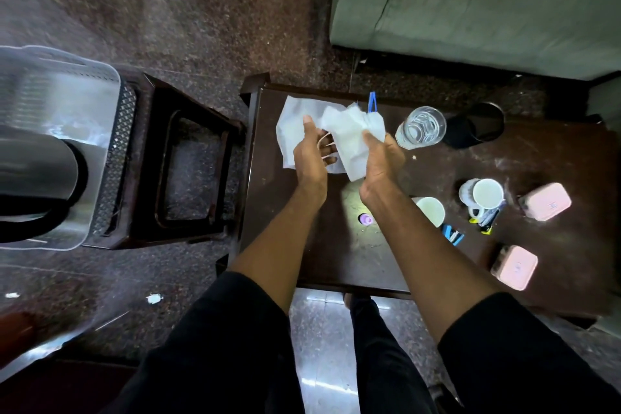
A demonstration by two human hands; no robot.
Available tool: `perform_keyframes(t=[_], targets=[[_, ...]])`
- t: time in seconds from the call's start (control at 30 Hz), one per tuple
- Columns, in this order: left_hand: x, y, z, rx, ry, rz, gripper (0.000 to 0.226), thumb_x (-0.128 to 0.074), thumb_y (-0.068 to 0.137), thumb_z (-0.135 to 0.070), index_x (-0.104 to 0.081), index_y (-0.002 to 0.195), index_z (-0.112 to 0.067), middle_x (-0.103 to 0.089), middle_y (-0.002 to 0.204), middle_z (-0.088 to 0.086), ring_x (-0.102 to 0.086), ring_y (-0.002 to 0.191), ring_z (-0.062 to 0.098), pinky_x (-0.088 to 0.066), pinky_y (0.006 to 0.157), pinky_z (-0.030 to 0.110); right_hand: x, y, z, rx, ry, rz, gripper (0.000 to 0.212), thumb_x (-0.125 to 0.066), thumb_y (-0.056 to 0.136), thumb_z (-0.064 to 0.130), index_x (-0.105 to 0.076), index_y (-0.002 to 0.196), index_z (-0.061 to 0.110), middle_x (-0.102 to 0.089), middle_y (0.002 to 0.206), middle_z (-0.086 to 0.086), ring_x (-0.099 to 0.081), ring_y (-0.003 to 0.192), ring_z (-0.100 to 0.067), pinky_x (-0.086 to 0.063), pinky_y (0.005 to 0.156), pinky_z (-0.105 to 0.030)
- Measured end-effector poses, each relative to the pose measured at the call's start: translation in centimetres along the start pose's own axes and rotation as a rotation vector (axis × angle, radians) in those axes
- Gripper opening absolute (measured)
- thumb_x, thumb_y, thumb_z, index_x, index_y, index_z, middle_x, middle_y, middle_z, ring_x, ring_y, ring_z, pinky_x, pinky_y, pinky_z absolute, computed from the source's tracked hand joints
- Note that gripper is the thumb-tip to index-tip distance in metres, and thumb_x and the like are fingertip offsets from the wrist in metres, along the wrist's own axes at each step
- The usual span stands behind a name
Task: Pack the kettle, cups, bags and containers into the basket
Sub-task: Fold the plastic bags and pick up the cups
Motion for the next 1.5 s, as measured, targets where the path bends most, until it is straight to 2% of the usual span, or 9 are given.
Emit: perform_keyframes(t=[0.17,0.4,0.57,0.8,0.97,1.07,1.27,1.4,1.5], targets=[[0.7,0.1,0.5,-0.178,0.245,-0.059,0.006,-0.072,0.097,-0.017,-0.072,0.097,-0.012,-0.075,0.094,0.006,-0.071,0.088,0.02,-0.062,0.085,0.056,1.4,1.1,-2.1,-0.135,-0.073,0.14,0.026,-0.061,0.103,0.016,-0.069,0.124,0.002,-0.072,0.124,-0.02,-0.068,0.117,-0.041,-0.054,0.103,-0.057],[1.5,0.5,0.5,-0.361,0.464,-0.253,0.021,-0.07,0.099,-0.02,-0.074,0.111,-0.004,-0.074,0.108,0.008,-0.071,0.091,0.017,-0.062,0.088,0.043,3.0,1.6,-3.2,-0.178,-0.093,0.157,0.029,-0.055,0.107,0.021,-0.066,0.129,0.006,-0.071,0.129,-0.018,-0.068,0.105,-0.028,-0.054,0.1,-0.052],[1.0,1.1,0.6,-0.318,0.365,-0.009,0.013,-0.077,0.093,-0.013,-0.077,0.105,-0.007,-0.079,0.093,0.004,-0.072,0.08,0.011,-0.063,0.071,0.031,2.9,2.0,-3.1,-0.19,-0.04,0.227,0.035,-0.054,0.107,0.025,-0.064,0.134,0.005,-0.07,0.13,-0.021,-0.069,0.109,-0.033,-0.054,0.099,-0.052],[1.1,1.4,-0.3,-0.42,0.493,-0.056,0.027,-0.087,0.083,-0.017,-0.077,0.108,-0.012,-0.078,0.093,-0.011,-0.071,0.078,-0.002,-0.059,0.068,0.016,3.6,2.7,-2.9,-0.222,-0.051,0.263,0.037,-0.06,0.103,0.03,-0.066,0.133,0.008,-0.073,0.126,-0.016,-0.067,0.122,-0.038,-0.055,0.101,-0.053],[0.1,0.8,-1.4,-0.296,0.282,0.135,0.018,-0.083,0.086,-0.009,-0.076,0.1,-0.018,-0.078,0.08,-0.013,-0.071,0.071,-0.004,-0.054,0.06,0.013,3.3,2.3,-2.2,-0.24,0.012,0.304,0.04,-0.057,0.104,0.028,-0.064,0.136,0.006,-0.072,0.126,-0.018,-0.069,0.116,-0.037,-0.055,0.102,-0.051],[-0.4,0.4,-1.6,-0.298,0.342,0.204,0.025,-0.085,0.084,-0.007,-0.077,0.108,-0.013,-0.078,0.083,-0.009,-0.069,0.072,0.001,-0.055,0.063,0.016,3.6,1.9,-1.2,-0.264,0.084,0.347,0.046,-0.051,0.105,0.044,-0.069,0.13,0.009,-0.078,0.108,-0.013,-0.077,0.092,-0.026,-0.064,0.082,-0.039],[-1.6,0.0,-2.7,0.014,-0.022,0.247,0.037,-0.075,0.094,-0.016,-0.07,0.129,-0.006,-0.075,0.094,0.0,-0.066,0.071,0.007,-0.054,0.06,0.019,5.2,2.2,-0.2,-0.198,0.129,0.444,0.052,-0.061,0.096,0.058,-0.077,0.12,0.015,-0.076,0.121,-0.013,-0.074,0.106,-0.028,-0.056,0.099,-0.045],[-2.5,-0.5,-2.8,0.155,0.17,0.467,0.034,-0.075,0.093,-0.025,-0.074,0.126,-0.013,-0.076,0.113,0.009,-0.067,0.097,0.022,-0.058,0.08,0.035,6.3,2.3,0.6,-0.233,0.258,0.461,0.066,-0.057,0.097,0.062,-0.069,0.132,0.008,-0.066,0.136,-0.02,-0.065,0.123,-0.04,-0.051,0.106,-0.056],[-3.8,-0.7,-2.7,0.0,0.362,0.406,0.028,-0.084,0.085,-0.014,-0.079,0.112,-0.01,-0.081,0.1,0.004,-0.072,0.086,0.016,-0.058,0.064,0.024,6.9,2.4,1.4,-0.199,0.272,0.492,0.056,-0.054,0.099,0.059,-0.075,0.123,0.012,-0.074,0.119,-0.015,-0.073,0.104,-0.031,-0.059,0.094,-0.049]])
Point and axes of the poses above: each hand's wrist, its own y-axis towards the middle knuckle, its own x-axis out of the back of the hand, z = x × y, the point moved 1 cm from there along y, towards the middle knuckle
